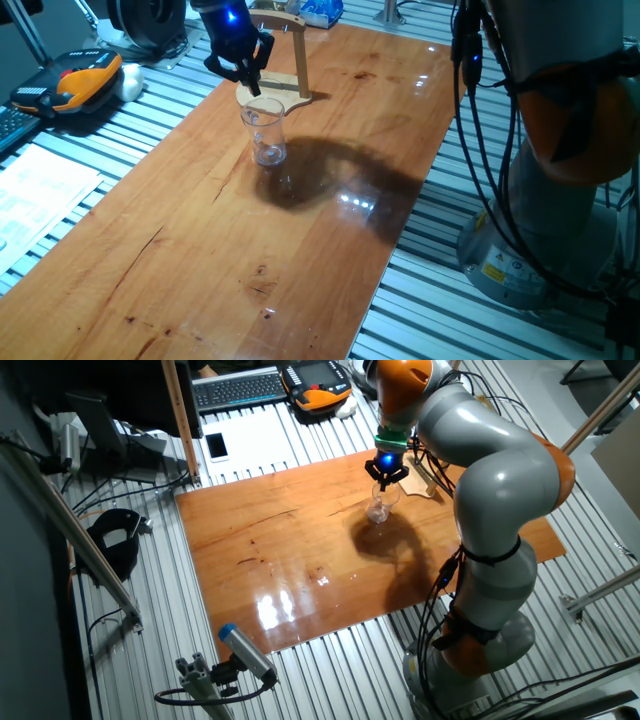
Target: Put the cup on the cup rack
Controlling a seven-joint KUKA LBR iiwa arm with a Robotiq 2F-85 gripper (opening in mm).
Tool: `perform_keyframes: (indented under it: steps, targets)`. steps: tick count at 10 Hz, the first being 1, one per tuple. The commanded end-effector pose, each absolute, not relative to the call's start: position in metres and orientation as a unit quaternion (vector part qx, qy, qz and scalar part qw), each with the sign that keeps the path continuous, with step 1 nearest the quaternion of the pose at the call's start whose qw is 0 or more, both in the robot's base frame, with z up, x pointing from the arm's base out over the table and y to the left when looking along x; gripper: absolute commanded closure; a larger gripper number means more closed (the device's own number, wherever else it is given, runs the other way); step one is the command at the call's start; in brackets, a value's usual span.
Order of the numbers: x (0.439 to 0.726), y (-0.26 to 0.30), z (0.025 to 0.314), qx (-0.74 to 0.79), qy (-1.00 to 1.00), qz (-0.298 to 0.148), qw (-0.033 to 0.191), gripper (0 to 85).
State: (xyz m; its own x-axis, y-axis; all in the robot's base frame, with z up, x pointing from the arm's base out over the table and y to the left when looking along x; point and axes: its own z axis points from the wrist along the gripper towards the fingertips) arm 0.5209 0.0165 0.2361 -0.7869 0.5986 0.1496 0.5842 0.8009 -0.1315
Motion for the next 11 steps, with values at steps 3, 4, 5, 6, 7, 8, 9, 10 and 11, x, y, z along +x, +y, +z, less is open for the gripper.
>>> perform_keyframes:
  steps: [3,4,5,6,7,8,9,10,11]
  targets:
    - [0.526,0.013,0.231,-0.375,-0.922,0.038,0.086,85.0]
    - [0.528,0.014,0.228,-0.379,-0.921,0.038,0.086,85.0]
    - [0.529,0.015,0.225,-0.383,-0.919,0.038,0.084,85.0]
    - [0.530,0.015,0.224,-0.384,-0.919,0.034,0.079,85.0]
    - [0.530,0.016,0.224,-0.384,-0.920,0.036,0.073,68.0]
    - [0.531,0.018,0.225,-0.386,-0.919,0.037,0.069,51.0]
    - [0.533,0.022,0.224,-0.391,-0.917,0.038,0.068,51.0]
    - [0.534,0.024,0.222,-0.397,-0.915,0.040,0.066,51.0]
    - [0.535,0.022,0.220,-0.403,-0.912,0.041,0.064,51.0]
